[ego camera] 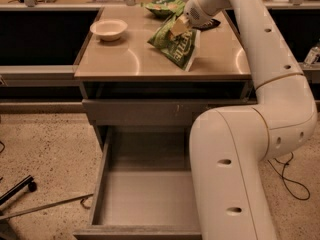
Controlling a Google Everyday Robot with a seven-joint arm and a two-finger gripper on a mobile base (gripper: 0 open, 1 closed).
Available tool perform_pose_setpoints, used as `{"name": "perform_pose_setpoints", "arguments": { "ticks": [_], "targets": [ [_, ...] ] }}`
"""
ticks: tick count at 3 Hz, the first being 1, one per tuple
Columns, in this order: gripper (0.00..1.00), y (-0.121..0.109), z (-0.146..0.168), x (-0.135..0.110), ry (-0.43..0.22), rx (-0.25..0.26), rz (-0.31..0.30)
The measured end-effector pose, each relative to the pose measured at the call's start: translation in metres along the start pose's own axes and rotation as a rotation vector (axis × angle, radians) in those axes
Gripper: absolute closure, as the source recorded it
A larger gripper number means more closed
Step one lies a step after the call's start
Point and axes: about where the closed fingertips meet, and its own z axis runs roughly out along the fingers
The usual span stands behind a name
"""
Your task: Pick green jalapeno chip bag from middle drawer and place on counter
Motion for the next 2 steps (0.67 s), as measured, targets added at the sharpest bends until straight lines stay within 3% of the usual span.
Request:
{"name": "perform_pose_setpoints", "arguments": {
  "ticks": [1, 2],
  "targets": [
    [1.0, 0.026, 0.029, 0.039, 0.063, -0.158, 0.138],
    [0.86, 0.037, 0.033, 0.045, 0.08, -0.208, 0.173]
  ]
}}
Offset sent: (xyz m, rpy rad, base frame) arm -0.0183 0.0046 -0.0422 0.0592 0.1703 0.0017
